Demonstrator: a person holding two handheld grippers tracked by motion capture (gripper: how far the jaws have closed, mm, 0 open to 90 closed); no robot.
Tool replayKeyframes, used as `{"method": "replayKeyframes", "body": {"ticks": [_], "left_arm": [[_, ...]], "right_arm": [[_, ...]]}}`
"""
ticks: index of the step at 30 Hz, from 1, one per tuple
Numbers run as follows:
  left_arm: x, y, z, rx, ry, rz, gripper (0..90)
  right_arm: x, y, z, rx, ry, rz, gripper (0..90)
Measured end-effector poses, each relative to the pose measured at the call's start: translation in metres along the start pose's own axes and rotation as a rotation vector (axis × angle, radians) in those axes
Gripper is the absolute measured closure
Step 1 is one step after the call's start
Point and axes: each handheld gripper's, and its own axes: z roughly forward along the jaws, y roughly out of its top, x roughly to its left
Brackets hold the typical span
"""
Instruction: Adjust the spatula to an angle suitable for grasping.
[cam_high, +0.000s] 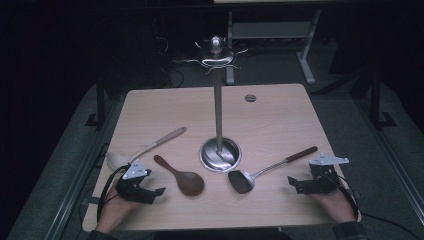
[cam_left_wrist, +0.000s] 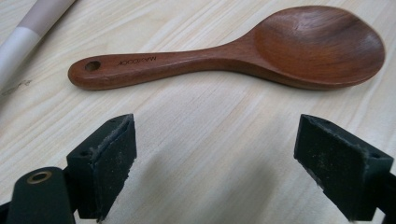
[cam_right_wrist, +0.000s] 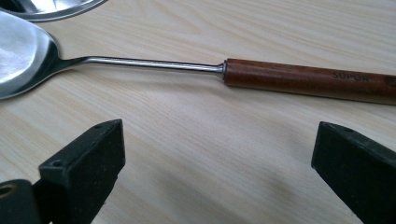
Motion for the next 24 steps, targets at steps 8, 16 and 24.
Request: {"method": "replayKeyframes", "body": {"ticks": [8,16,24], "left_arm": [[-0.001,0.003,0.000,0.017,-0.003,-0.021,12.4],[-0.001,0.004,0.003,0.015,-0.006,-0.033,13.6],[-0.001,0.002,-0.001,-0.010,0.003,-0.026,13.2]], "right_arm": [[0.000,0.001,-0.001,0.015,0.006,0.007,5.5],[-0.008,0.008,-0.004,0.014,0.016,0.015,28.1],[-0.017,0.020,-0.004,0.004,0.012,0.030,59.5]]}}
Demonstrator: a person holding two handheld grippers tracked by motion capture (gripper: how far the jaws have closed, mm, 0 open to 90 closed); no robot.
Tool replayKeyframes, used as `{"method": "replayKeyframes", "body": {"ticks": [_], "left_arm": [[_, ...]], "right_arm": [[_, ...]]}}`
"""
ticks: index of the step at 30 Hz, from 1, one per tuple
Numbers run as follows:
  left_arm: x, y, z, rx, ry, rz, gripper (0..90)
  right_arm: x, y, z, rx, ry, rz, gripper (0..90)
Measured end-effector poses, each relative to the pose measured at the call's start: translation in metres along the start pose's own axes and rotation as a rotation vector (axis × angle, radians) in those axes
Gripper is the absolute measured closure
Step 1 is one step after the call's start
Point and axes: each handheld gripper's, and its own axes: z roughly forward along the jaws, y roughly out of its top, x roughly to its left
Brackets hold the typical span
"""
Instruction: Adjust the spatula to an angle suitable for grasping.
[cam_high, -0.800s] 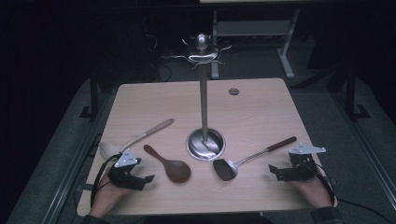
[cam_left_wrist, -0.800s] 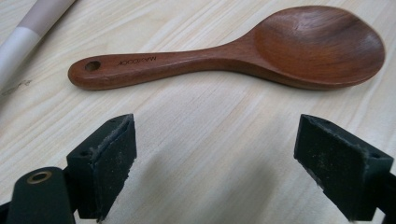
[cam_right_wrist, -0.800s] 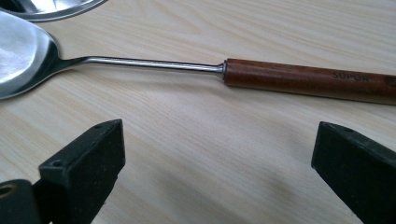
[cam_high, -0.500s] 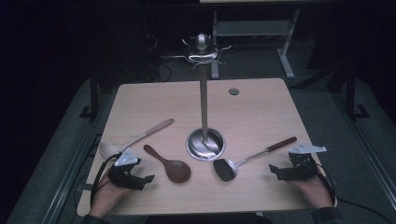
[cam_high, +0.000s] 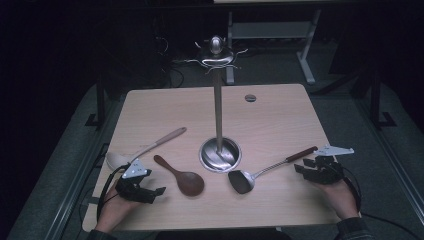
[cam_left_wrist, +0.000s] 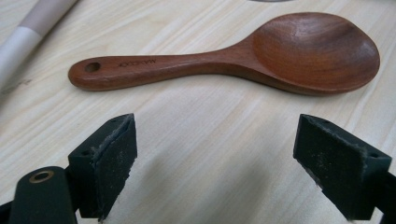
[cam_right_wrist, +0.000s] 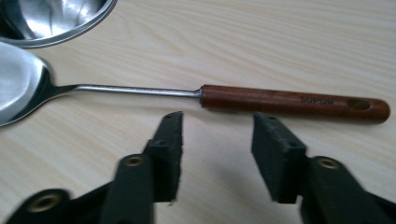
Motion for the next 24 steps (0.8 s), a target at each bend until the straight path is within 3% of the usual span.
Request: {"method": "replayKeyframes", "body": {"ticks": [8,15,19,24], "left_arm": [[0.002,-0.001,-0.003,0.005,0.008,-0.008,13.3],[0.001,0.000,-0.001,0.012,0.004,-0.003,13.6],[0.001,0.000,-0.001,-0.006,0.001,-0.014,14.3],[0.002,0.000,0.000,0.010,-0.007,-0.002,14.3]], "right_arm": [[-0.013,0.008,0.007,-0.009,-0.047,0.010,89.5],[-0.025,0.012,0.013,-0.008,-0.074,0.038,89.7],[-0.029,0.015,0.017,0.001,-0.080,0.034,89.7],[-0.031,0.017,0.025,0.024,-0.089,0.021,89.7]]}}
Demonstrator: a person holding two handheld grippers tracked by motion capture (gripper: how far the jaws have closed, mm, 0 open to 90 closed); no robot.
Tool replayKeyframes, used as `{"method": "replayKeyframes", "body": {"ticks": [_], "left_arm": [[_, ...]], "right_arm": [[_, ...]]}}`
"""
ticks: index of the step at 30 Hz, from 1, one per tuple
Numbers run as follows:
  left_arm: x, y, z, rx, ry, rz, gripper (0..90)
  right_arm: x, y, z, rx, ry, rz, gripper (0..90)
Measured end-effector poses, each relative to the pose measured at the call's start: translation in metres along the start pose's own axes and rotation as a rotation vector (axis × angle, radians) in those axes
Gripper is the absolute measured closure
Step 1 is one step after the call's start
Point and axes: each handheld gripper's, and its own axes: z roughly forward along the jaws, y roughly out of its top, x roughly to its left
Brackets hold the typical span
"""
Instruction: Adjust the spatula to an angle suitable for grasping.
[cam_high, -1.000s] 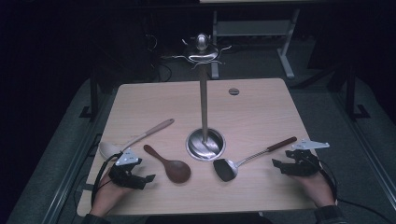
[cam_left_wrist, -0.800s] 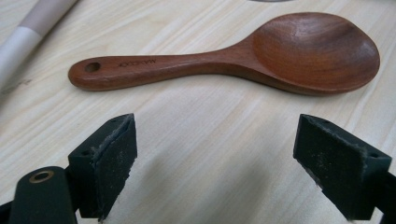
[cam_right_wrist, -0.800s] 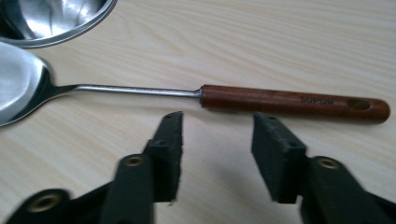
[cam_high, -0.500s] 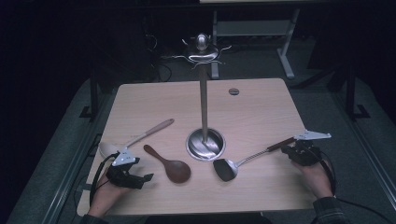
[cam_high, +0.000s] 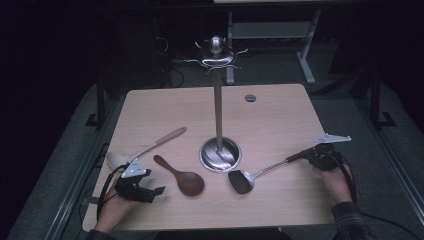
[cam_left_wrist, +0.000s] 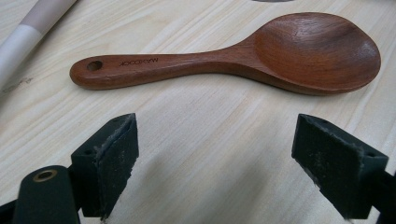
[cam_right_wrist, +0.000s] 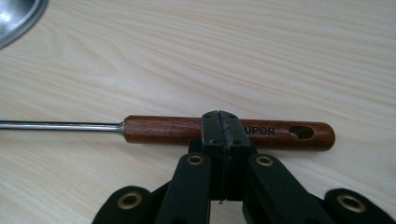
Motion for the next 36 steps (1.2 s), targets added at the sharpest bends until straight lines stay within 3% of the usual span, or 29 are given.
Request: {"method": "replayKeyframes", "body": {"ticks": [13,22,36], "left_arm": [[-0.002,0.002,0.001,-0.003,-0.001,0.007,15.4],[-0.002,0.004,0.004,-0.004,-0.011,0.015,15.4],[-0.002,0.004,0.005,0.000,-0.024,0.016,15.4]], "right_arm": [[0.000,0.013,0.016,-0.017,-0.001,0.007,89.8],[0.003,0.018,0.028,-0.021,0.001,-0.014,89.8],[0.022,0.037,0.050,-0.042,0.050,-0.038,89.8]]}}
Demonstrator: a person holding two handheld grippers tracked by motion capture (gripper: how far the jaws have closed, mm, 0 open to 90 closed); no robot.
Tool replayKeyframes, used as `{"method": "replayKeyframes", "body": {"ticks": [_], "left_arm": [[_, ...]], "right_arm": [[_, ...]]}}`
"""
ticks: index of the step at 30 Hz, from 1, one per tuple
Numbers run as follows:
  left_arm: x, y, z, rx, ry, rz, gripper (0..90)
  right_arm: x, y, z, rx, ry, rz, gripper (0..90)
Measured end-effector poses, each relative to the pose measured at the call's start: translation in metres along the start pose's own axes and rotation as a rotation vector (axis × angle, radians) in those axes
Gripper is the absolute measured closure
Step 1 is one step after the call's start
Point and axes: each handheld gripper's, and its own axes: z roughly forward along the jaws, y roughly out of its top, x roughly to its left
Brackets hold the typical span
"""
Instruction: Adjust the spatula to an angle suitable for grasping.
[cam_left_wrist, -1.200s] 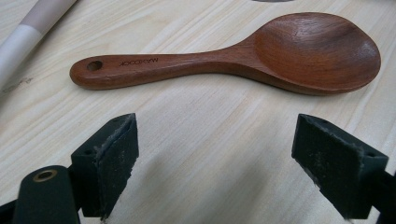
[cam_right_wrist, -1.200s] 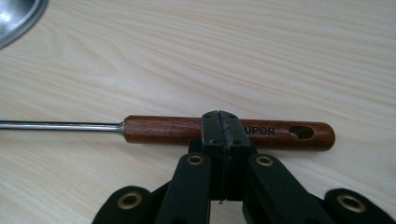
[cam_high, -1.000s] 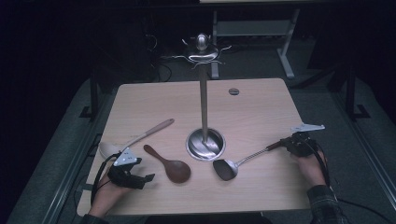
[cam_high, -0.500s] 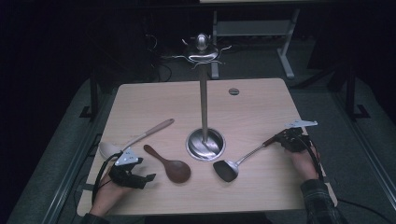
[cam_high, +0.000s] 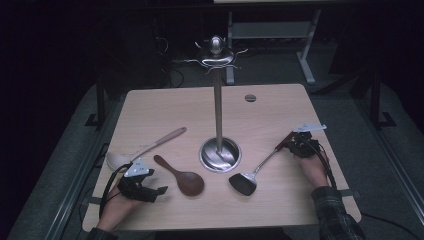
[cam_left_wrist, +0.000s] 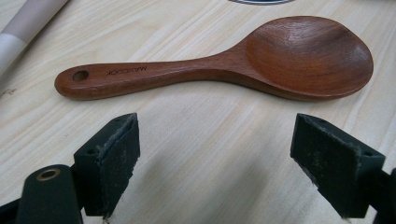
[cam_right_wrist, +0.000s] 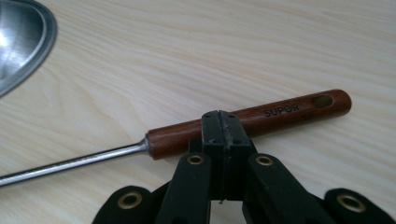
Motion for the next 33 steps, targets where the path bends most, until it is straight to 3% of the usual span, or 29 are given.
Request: {"method": "replayKeyframes", "body": {"ticks": [9,13,19,24,33], "left_arm": [[-0.001,0.000,0.000,0.001,-0.003,0.004,15.4],[-0.001,0.000,0.000,0.004,-0.005,0.005,15.4],[-0.002,0.000,-0.001,0.005,-0.005,0.004,15.4],[-0.003,0.000,0.000,0.001,-0.009,0.005,15.5],[-0.004,0.000,-0.001,0.006,-0.013,0.006,15.4]], "right_arm": [[0.008,0.011,0.015,-0.010,0.027,-0.025,89.8],[0.013,0.013,0.013,-0.003,0.035,-0.028,89.8],[0.040,0.017,-0.001,0.019,0.136,-0.048,89.8],[0.068,0.013,-0.003,0.094,0.206,-0.112,89.8],[0.092,0.010,0.001,0.134,0.251,-0.163,89.8]]}}
